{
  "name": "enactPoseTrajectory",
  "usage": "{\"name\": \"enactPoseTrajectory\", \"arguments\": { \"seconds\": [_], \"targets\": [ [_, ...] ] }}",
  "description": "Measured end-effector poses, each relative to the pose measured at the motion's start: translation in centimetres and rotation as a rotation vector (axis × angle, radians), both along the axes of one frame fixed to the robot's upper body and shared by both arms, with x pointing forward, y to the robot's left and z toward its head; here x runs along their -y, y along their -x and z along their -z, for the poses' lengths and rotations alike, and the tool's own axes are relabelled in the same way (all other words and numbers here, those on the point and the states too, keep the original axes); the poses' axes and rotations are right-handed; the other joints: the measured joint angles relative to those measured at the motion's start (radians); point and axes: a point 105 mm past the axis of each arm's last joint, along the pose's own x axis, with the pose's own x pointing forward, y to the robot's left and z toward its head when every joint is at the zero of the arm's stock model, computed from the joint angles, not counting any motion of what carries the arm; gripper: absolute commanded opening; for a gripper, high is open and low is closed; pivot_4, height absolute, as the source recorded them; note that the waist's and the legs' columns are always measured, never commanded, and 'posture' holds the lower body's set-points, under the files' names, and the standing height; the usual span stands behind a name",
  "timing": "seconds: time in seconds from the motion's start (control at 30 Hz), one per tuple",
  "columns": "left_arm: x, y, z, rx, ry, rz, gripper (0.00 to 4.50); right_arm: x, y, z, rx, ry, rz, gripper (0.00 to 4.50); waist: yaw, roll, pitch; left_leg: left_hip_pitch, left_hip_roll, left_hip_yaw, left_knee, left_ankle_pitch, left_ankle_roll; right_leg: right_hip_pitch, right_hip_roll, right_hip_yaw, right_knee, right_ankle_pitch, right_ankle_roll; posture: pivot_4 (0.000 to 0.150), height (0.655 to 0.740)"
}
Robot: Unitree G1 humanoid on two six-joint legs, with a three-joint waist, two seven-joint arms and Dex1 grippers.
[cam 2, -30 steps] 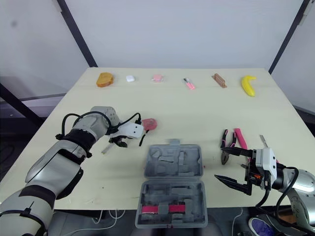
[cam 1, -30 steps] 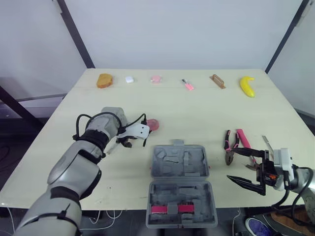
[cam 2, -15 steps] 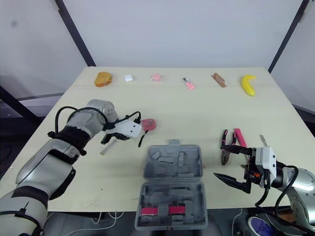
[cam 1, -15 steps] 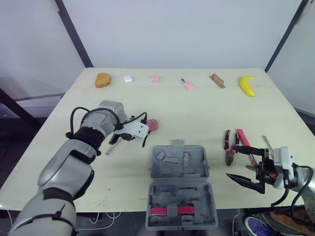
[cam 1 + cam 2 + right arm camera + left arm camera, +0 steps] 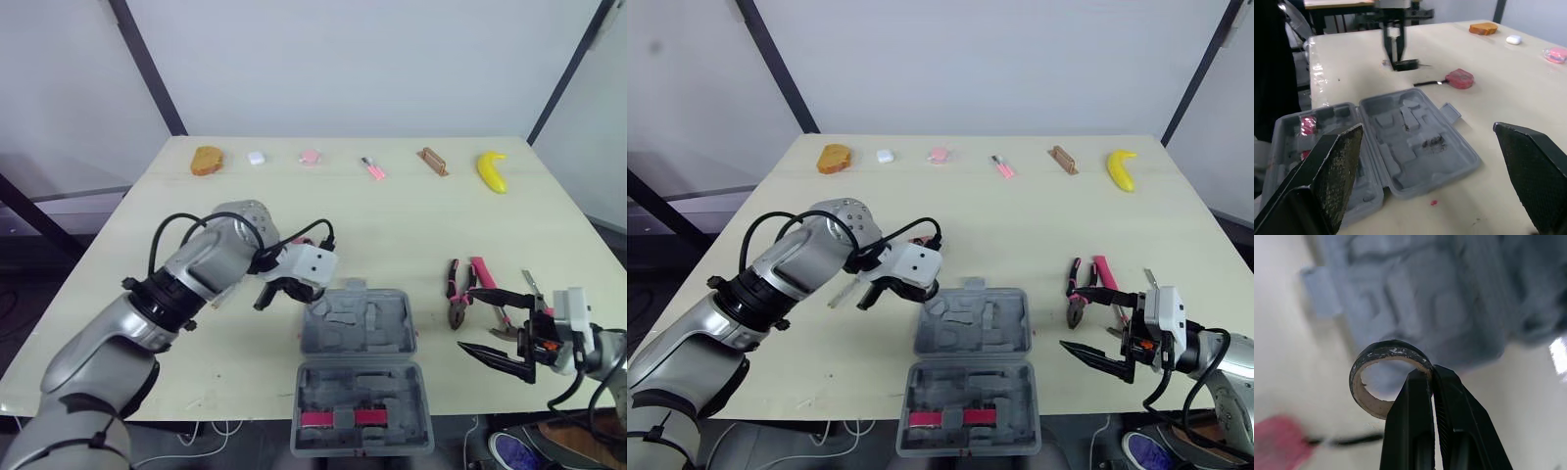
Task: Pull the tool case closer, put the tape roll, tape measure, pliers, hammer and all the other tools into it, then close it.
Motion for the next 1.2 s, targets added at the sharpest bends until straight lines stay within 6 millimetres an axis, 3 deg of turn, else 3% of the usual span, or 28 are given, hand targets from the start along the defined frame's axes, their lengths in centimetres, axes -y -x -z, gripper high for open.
{"name": "enactPoseTrajectory", "arguments": {
  "seconds": [0.33,0.53,0.73,1.2],
  "targets": [
    [1.7,-0.7,2.9,-0.142,0.054,-0.082,0.03,0.3,0.3,0.3,-0.017,0.011,0.001,4.50,0.001,0.000,0.000,0.000,-0.001,0.000,0.000,0.000,0.000,0.000,0.000,0.000,-0.001,0.000,0.000,0.150,0.7400],
    [1.1,-1.6,3.7,-0.151,0.040,-0.115,0.03,0.4,0.4,0.4,-0.020,0.015,0.000,4.50,0.000,0.000,0.000,0.000,-0.001,0.000,0.000,0.000,0.000,0.000,0.001,0.000,0.000,0.000,0.000,0.150,0.7400],
    [0.9,-3.1,3.5,-0.137,0.029,-0.138,0.03,0.4,0.5,0.5,-0.023,0.022,0.003,4.50,0.002,0.000,0.000,-0.001,-0.002,0.000,0.001,0.000,0.000,0.000,0.000,0.000,-0.001,0.000,0.000,0.150,0.7400],
    [0.0,-3.6,4.5,-0.152,-0.003,-0.157,0.03,0.6,0.7,1.0,-0.042,0.031,0.022,4.50,0.001,0.000,0.000,-0.001,-0.002,0.000,0.001,0.000,0.000,0.000,0.001,0.000,0.000,0.000,0.000,0.150,0.7400]
  ]
}}
